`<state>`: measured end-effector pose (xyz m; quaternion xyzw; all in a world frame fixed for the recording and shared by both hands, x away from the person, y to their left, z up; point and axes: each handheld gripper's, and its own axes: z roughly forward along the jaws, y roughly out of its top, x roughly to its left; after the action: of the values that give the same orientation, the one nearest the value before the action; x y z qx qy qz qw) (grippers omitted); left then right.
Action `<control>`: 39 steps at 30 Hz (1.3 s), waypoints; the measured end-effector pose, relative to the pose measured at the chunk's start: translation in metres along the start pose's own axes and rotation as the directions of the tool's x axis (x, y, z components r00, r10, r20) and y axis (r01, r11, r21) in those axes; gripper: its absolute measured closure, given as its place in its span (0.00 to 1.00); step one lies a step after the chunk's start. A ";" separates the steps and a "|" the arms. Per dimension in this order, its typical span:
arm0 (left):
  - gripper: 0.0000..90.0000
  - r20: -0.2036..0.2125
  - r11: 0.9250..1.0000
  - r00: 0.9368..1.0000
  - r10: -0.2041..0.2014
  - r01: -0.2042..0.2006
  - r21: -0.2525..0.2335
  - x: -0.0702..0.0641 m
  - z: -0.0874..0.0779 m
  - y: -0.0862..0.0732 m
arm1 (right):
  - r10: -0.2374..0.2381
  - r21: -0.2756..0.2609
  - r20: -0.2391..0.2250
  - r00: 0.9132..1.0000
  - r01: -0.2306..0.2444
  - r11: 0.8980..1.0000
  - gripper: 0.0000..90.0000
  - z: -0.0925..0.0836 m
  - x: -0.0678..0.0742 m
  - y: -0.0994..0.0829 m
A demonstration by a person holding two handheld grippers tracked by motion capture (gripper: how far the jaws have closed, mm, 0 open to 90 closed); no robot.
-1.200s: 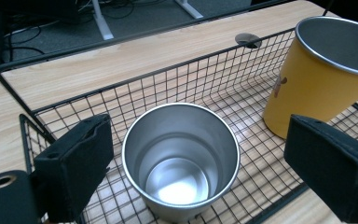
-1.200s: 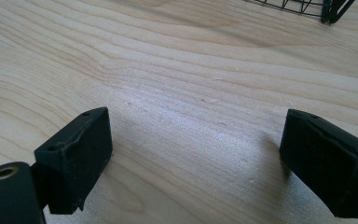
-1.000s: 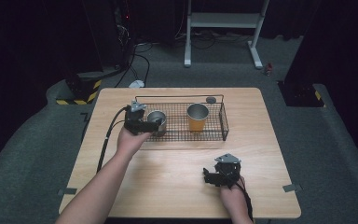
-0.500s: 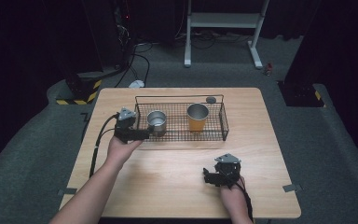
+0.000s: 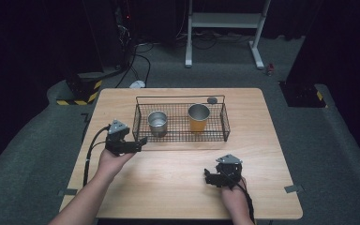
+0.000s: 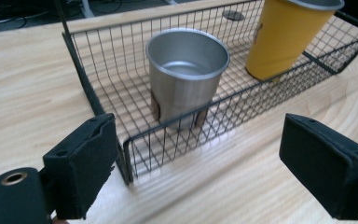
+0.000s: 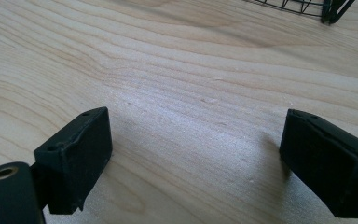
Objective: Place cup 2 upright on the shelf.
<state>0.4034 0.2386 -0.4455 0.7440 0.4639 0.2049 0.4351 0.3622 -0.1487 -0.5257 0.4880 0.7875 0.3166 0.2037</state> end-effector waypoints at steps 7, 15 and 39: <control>0.13 0.005 1.000 1.000 -0.001 0.000 0.024 0.003 -0.008 -0.022 | 0.000 -0.001 0.000 1.000 0.000 1.000 0.10 0.000 0.000 0.000; 0.12 0.015 0.996 1.000 0.003 -0.005 0.092 0.004 -0.007 -0.057 | 0.002 -0.001 0.001 1.000 -0.002 1.000 0.10 0.000 0.000 0.000; 0.04 -0.031 0.975 0.994 0.103 -0.095 0.203 -0.003 -0.001 -0.102 | -0.002 -0.001 0.001 1.000 0.002 1.000 0.10 0.000 0.000 0.000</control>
<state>0.3484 0.2560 -0.5303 0.8020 0.4535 0.1934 0.3372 0.3622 -0.1486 -0.5257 0.4874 0.7877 0.3163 0.2047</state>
